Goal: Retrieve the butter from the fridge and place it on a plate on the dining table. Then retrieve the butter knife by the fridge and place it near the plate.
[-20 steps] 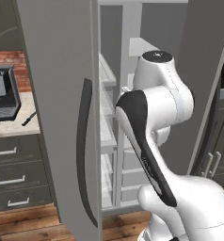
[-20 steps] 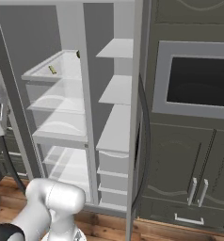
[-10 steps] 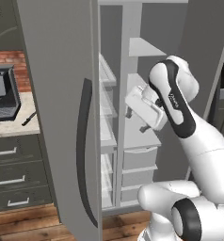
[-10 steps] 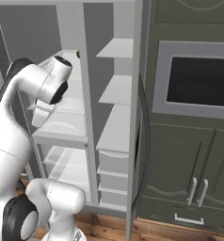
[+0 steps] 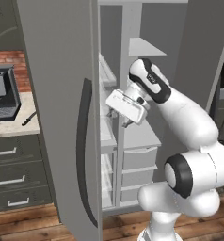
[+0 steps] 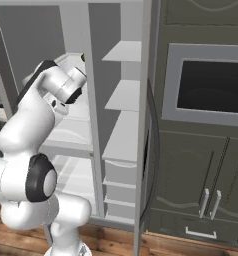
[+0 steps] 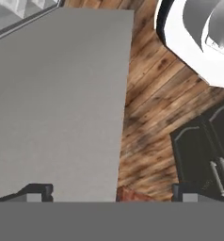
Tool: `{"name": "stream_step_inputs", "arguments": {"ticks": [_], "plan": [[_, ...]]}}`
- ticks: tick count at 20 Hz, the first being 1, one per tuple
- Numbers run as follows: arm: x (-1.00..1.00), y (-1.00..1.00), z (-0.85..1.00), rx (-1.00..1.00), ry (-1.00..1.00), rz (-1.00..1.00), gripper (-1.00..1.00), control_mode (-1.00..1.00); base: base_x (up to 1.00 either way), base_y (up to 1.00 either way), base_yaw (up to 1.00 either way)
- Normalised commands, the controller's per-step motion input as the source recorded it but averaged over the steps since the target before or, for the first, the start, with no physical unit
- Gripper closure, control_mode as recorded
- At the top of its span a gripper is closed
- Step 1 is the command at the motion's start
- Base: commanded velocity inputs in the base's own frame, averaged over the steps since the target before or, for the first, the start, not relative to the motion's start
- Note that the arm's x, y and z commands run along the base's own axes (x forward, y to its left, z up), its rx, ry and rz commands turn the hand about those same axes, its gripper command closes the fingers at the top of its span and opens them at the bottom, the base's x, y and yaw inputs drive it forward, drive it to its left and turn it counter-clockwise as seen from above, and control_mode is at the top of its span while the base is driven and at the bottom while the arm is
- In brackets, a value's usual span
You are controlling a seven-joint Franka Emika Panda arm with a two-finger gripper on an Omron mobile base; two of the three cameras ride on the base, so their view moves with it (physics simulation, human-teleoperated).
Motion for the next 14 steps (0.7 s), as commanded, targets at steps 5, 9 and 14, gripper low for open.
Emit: {"name": "stream_step_inputs", "arguments": {"ticks": [5,9,14], "plan": [[0.60,0.56,-0.26,0.00,-0.06,0.00,-1.00,-1.00,0.00,0.00,0.00],[0.26,0.69,-0.15,0.00,-0.01,-0.04,-1.00,-1.00,0.00,0.00,0.00],[0.00,0.79,-0.07,0.00,0.04,-0.03,-1.00,-1.00,0.00,0.00,0.00]]}}
